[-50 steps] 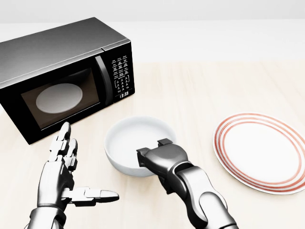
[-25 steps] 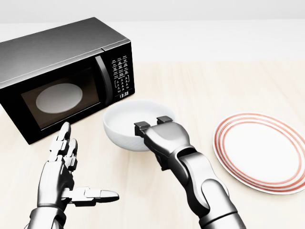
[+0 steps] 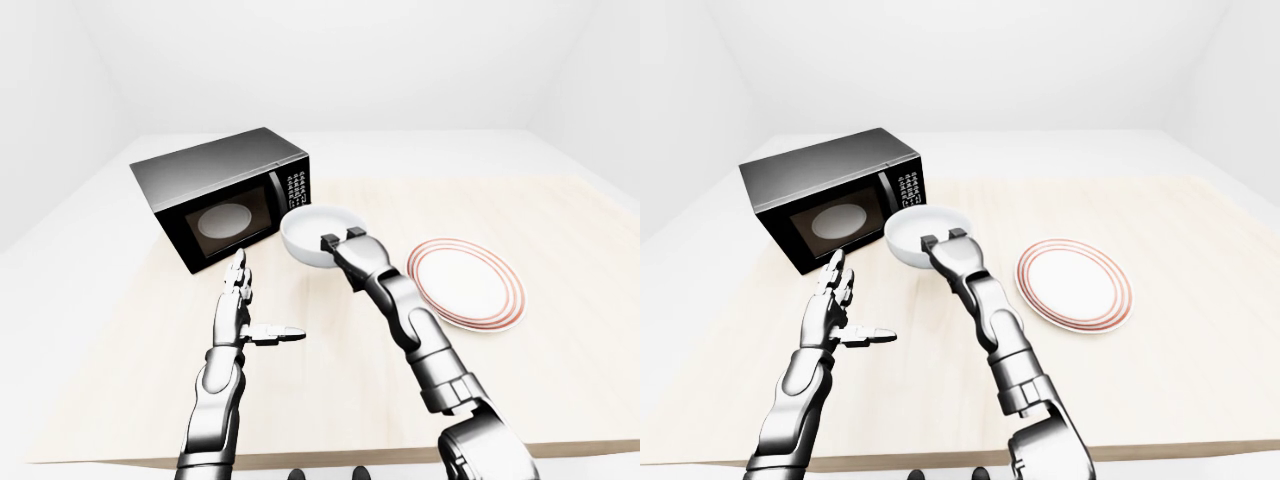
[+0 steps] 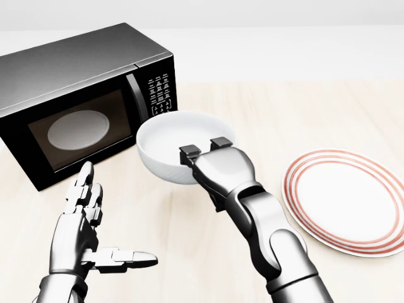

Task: Pick up the white bowl and put it on the plate.

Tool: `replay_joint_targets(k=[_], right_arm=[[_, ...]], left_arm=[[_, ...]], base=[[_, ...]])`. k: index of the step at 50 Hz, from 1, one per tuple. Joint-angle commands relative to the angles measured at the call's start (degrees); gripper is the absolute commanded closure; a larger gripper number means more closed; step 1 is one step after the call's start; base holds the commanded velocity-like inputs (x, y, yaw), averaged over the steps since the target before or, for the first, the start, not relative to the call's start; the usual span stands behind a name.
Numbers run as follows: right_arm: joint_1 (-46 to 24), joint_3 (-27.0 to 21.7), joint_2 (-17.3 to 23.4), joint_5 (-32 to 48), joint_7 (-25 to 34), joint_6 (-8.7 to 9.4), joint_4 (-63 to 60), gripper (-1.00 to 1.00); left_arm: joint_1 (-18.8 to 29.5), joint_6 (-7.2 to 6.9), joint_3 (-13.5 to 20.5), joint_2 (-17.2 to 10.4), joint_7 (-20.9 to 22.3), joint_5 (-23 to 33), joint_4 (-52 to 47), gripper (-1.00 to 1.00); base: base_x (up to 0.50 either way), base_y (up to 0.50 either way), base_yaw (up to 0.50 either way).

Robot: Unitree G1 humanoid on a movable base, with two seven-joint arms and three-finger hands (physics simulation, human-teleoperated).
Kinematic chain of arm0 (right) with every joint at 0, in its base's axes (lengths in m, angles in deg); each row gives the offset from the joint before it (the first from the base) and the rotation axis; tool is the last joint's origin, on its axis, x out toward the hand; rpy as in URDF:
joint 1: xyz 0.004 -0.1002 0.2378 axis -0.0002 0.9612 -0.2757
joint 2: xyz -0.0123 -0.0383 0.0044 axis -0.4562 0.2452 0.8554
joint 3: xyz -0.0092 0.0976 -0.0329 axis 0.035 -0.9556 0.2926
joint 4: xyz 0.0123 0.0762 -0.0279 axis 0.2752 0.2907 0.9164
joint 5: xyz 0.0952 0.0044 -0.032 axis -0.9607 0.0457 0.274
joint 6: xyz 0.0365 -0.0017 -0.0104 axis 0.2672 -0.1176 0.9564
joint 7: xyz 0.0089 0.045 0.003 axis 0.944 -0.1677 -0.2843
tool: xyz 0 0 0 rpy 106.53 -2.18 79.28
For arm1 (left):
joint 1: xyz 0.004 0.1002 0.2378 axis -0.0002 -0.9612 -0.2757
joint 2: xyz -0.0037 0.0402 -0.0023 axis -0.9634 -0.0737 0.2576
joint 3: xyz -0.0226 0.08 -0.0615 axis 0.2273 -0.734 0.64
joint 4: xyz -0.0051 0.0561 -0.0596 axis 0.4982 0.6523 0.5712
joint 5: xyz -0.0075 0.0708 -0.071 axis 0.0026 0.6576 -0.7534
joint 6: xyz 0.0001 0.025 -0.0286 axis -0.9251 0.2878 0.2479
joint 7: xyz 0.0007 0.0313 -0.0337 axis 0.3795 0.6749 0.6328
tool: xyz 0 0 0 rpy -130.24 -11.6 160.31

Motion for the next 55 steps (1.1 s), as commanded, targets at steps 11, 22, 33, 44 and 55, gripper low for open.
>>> replay_joint_targets(k=[11, 22, 33, 44, 55], right_arm=[[-1.4, -1.3, 1.4, 8.1, -4.4, 0.00, -1.8, 1.00], [-1.8, -2.2, 2.7, 9.0, -5.8, 0.00, -0.9, 1.00], [-1.6, -3.4, 4.9, 8.2, -7.7, 0.00, 1.0, 1.00], [-2.2, -5.4, 8.1, 6.6, -8.7, 0.00, 2.7, 1.00], [-2.5, -6.6, 10.0, 4.9, -9.3, 0.00, 3.8, 1.00]], left_arm=[[0.0, 0.00, 0.0, 0.0, 0.0, 0.0, 0.0, -1.00], [0.0, 0.00, 0.0, 0.0, 0.0, 0.0, 0.0, -1.00], [0.0, 0.00, 0.0, 0.0, 0.0, 0.0, 0.0, -1.00], [0.0, 0.00, 0.0, 0.0, 0.0, 0.0, 0.0, -1.00], [0.0, 0.00, 0.0, 0.0, 0.0, 0.0, 0.0, -1.00]], base=[[0.00, 0.00, 0.00], [0.00, 0.00, 0.00], [0.00, 0.00, 0.00], [0.00, 0.00, 0.00], [0.00, 0.00, 0.00]])
